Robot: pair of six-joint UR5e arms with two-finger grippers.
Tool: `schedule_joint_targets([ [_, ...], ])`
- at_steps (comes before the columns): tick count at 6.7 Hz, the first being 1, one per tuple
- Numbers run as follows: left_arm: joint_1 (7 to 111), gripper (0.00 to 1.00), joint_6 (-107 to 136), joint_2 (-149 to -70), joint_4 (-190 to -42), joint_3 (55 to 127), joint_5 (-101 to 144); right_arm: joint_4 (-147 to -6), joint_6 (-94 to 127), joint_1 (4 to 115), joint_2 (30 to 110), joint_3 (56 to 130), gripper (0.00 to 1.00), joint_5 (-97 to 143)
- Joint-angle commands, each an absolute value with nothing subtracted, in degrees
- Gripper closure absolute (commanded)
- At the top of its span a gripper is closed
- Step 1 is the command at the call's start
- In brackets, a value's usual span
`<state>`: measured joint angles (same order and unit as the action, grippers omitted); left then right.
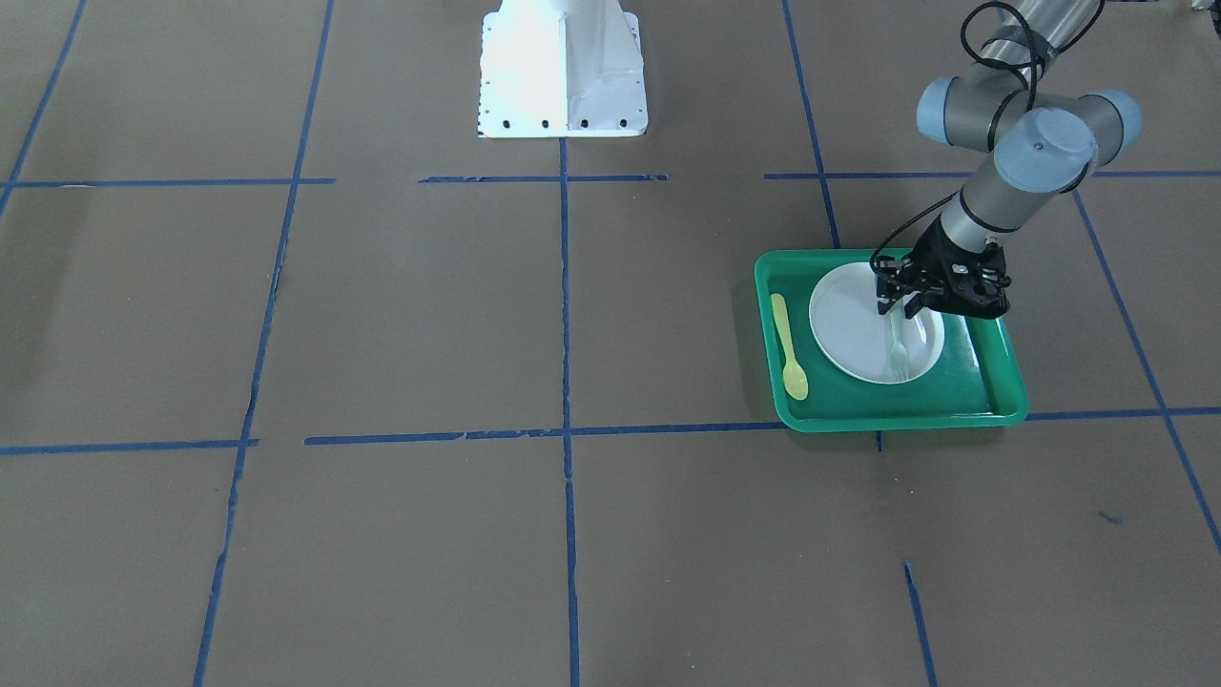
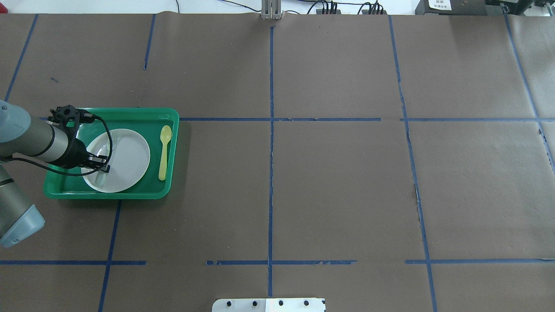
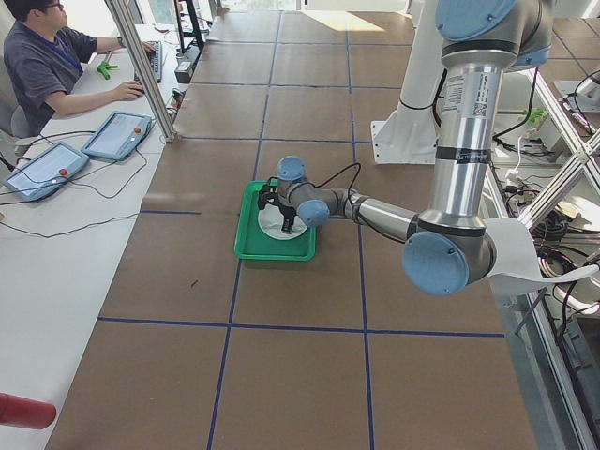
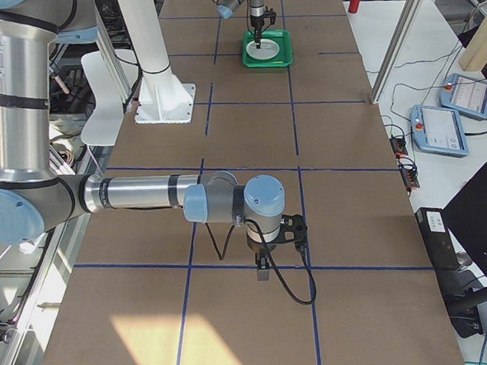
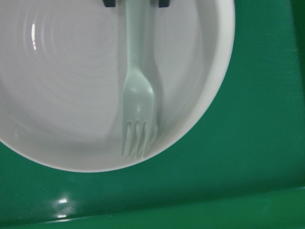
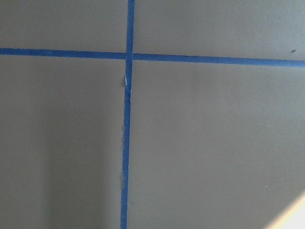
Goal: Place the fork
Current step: 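Lower the left gripper and close it on the fork handle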
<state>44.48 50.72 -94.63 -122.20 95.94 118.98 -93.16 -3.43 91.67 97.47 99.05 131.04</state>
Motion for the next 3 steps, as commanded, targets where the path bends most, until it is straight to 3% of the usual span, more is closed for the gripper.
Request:
schedule_joint_targets([
  [1,44.47,1.0,53.69,-94.92,-122.08,96.32,118.83,-93.16,-3.43,91.67,97.47,99.05,0.0,131.04],
  [3,44.56,1.0,53.88,-95.54,-121.99,96.94,118.92,-93.16,-3.43,91.67,97.47,99.05,0.0,131.04],
])
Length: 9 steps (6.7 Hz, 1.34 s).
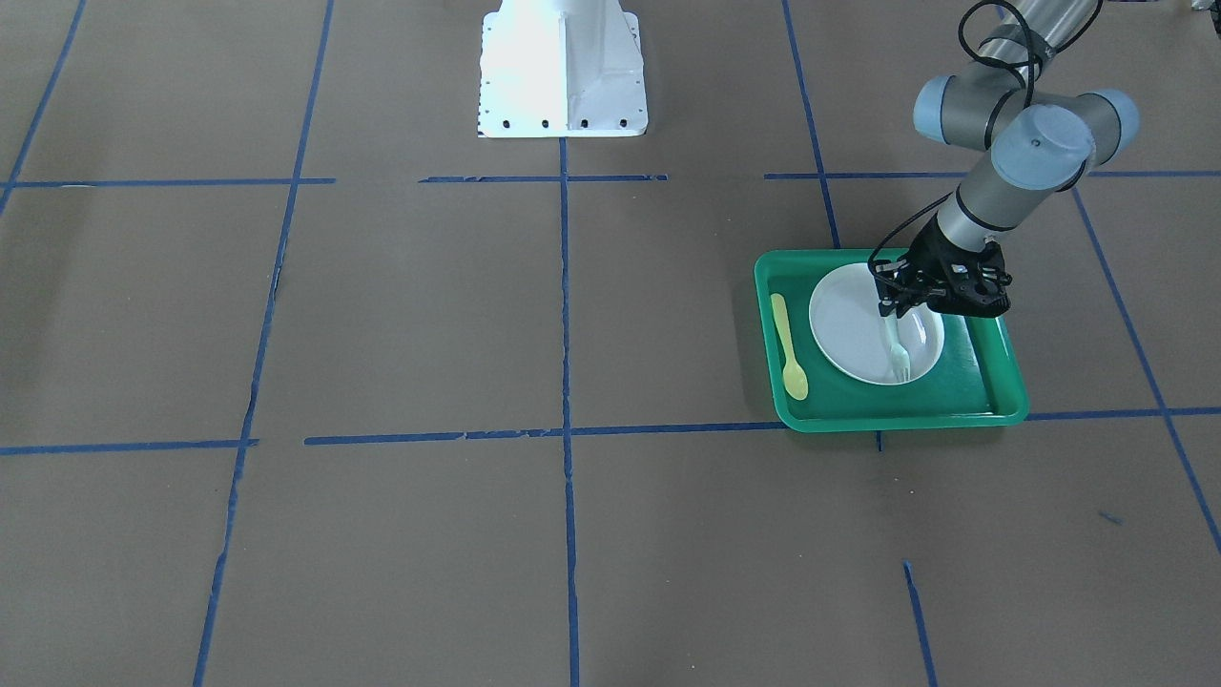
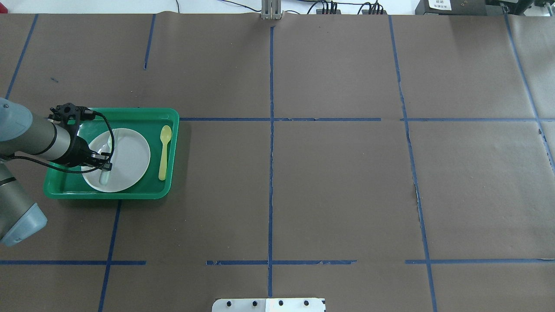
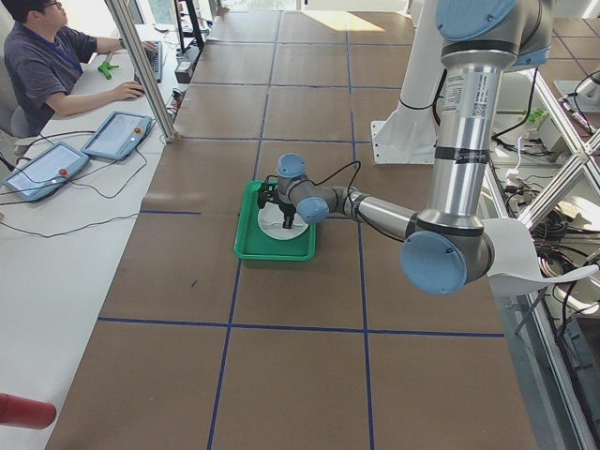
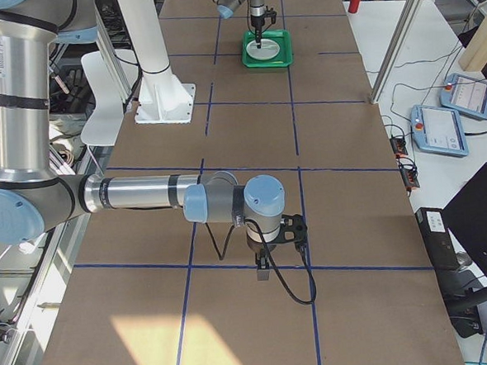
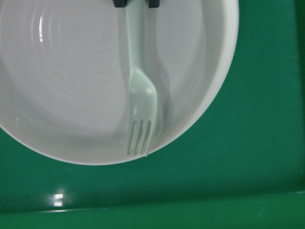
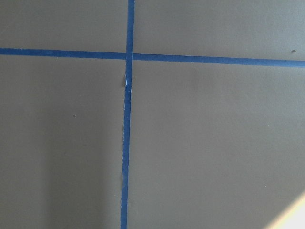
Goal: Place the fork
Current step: 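Lift the fork off the plate and carry it toward the tray edge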
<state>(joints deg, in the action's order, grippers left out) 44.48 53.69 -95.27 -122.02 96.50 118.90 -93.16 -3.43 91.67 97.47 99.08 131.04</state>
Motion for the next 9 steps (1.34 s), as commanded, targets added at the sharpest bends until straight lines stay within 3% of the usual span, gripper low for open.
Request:
schedule_joint_targets([
  [1,45.08,1.0,54.05,-95.54,-121.91,97.03,118.92,-93.16,-3.43,91.67,97.47,99.05,0.0,131.04],
  [9,52.83,1.0,49.13,-90.61,-122.43,95.2,121.47,-93.16,-3.43,91.67,97.47,99.05,0.0,131.04],
])
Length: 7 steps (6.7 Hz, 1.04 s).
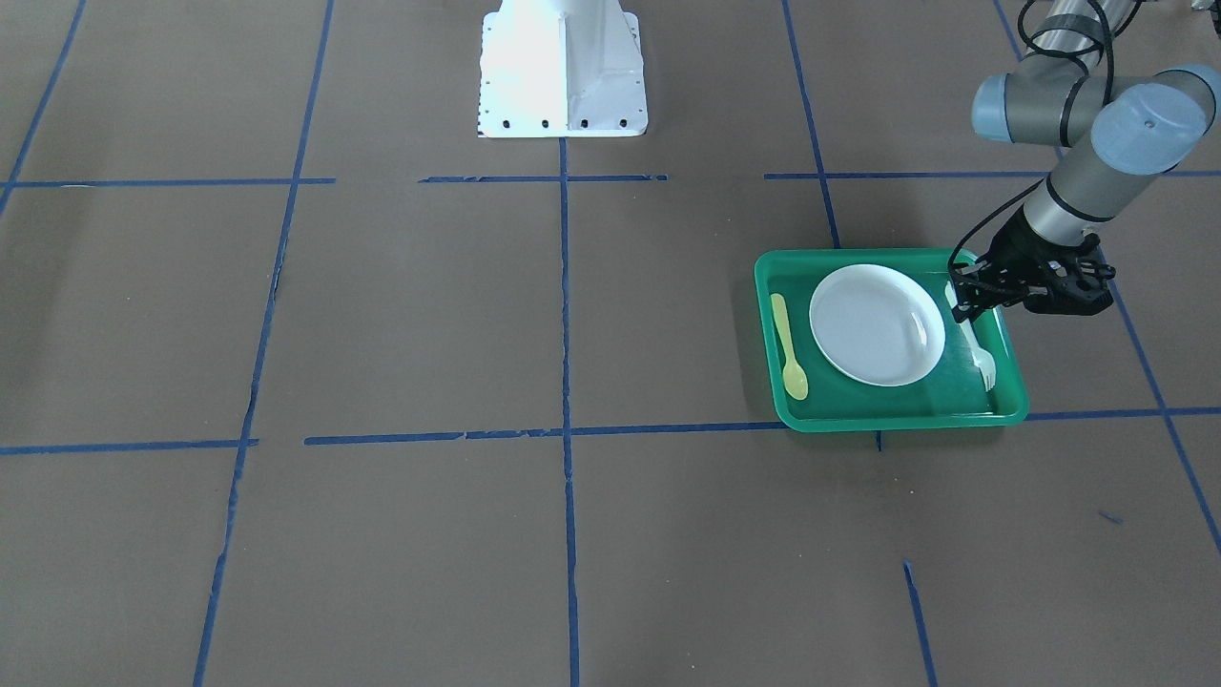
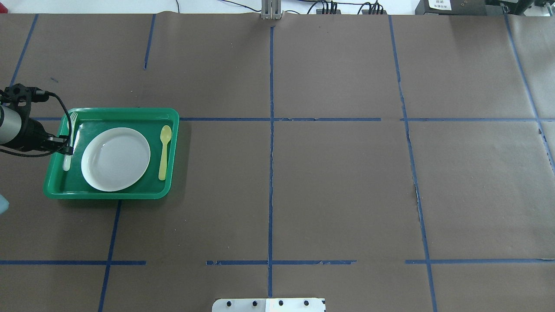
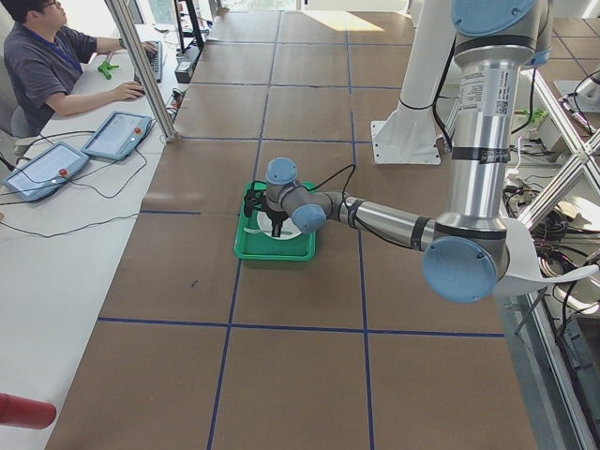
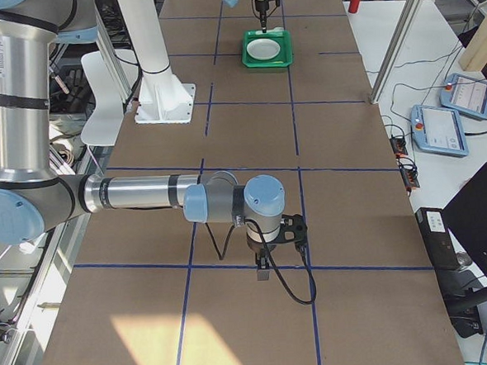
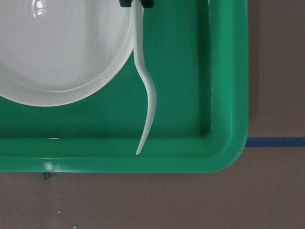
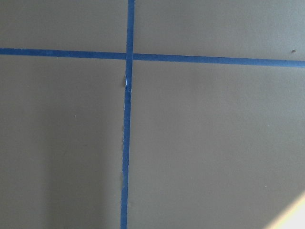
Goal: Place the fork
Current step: 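Lift the fork off the plate and carry it toward the tray edge, then lower the fork onto the tray beside the plate and open the left gripper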
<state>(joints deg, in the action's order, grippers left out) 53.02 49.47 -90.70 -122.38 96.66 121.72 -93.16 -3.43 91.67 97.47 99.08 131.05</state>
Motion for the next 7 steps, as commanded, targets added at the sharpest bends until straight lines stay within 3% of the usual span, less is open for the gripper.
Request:
schedule_joint_targets([
  [1,52.74,1.0,49.3,-90.79,-122.52,95.01,121.81,-93.16,-3.43,91.67,97.47,99.05,0.0,131.04],
  [2,52.65,1.0,49.31,-90.88,-122.43,94.92,121.99,-93.16,-3.43,91.67,97.47,99.05,0.0,131.04],
  [3,52.65,0.62,48.61,-90.88,-122.52,95.18,122.08,-93.16,-3.43,91.67,97.47,99.05,0.0,131.04],
  [4,52.65,0.01,48.6,-90.97,-122.43,95.36,121.99,-93.16,-3.43,91.67,97.47,99.05,0.0,131.04],
  [7,53.43,0.0,48.69,-90.27,-122.34,95.71,122.17,-93.16,-3.43,91.67,97.47,99.05,0.0,131.04],
])
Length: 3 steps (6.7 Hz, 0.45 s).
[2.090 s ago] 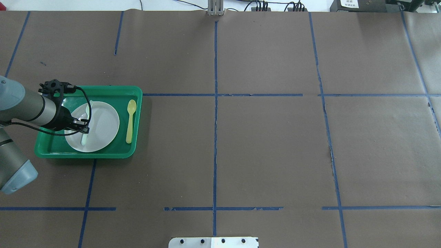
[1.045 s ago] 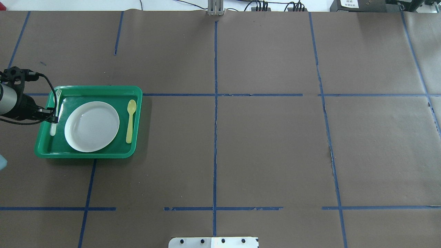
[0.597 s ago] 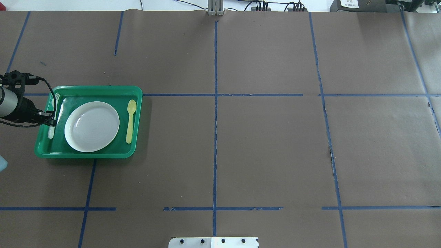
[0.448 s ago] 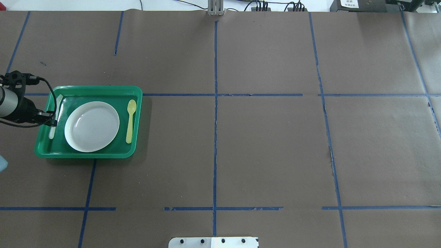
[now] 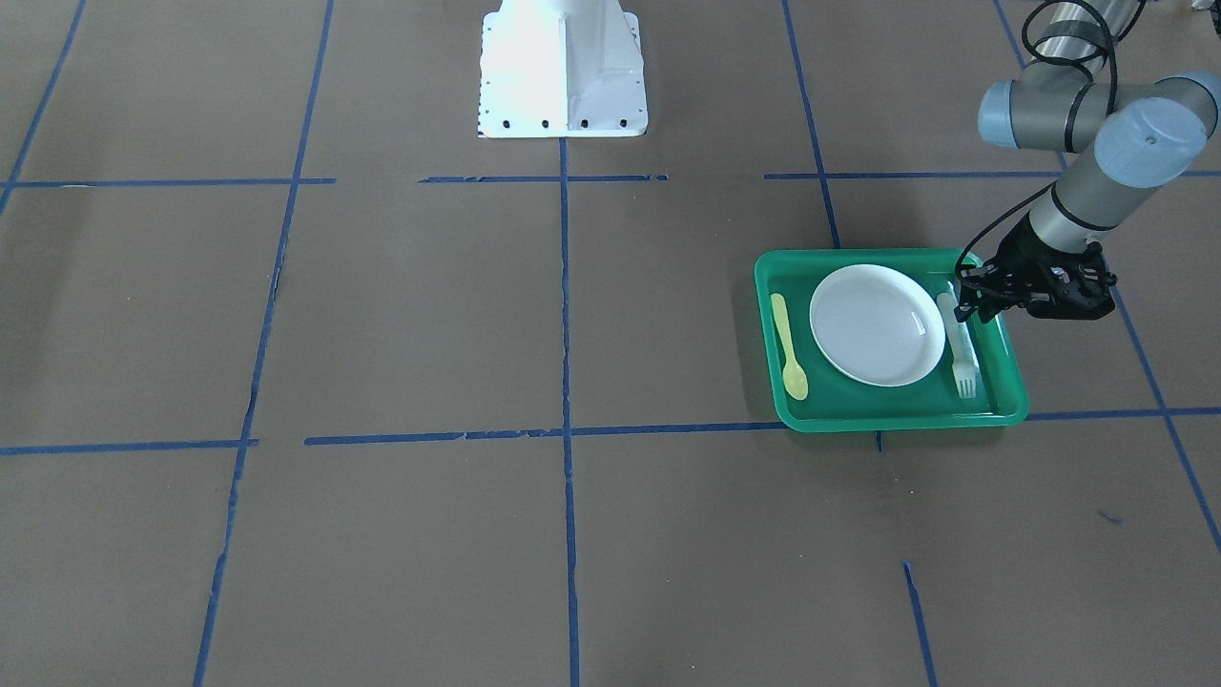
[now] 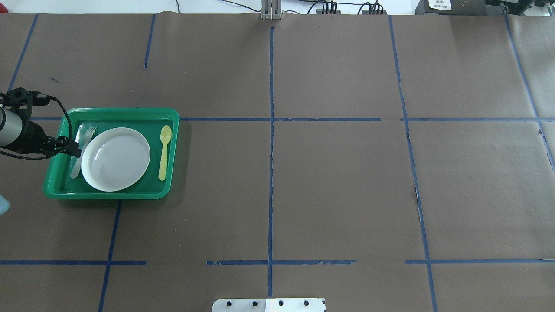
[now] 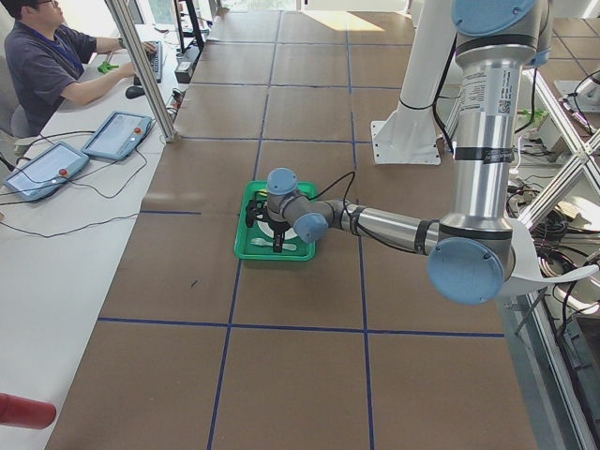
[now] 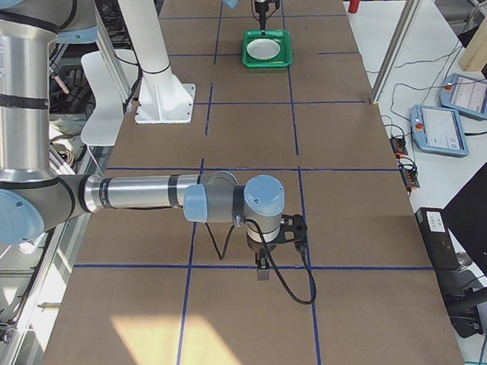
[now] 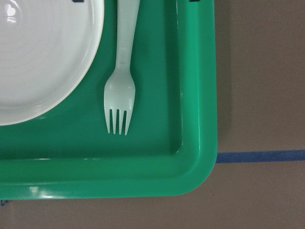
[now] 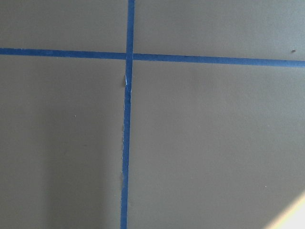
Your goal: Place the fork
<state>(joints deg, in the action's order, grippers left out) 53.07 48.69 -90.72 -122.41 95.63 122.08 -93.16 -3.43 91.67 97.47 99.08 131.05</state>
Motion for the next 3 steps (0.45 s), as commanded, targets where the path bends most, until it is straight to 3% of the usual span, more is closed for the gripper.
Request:
schedule_joint_targets([
  [1,58.14,0.0,48.52,-89.83,-121.82,95.63,125.3,-93.16,-3.43,91.67,97.47,99.05,0.0,131.04],
  [3,67.37,0.0,42.77,-86.5,-121.47,95.71,130.6,-93.16,-3.43,91.67,97.47,99.14,0.0,131.04],
])
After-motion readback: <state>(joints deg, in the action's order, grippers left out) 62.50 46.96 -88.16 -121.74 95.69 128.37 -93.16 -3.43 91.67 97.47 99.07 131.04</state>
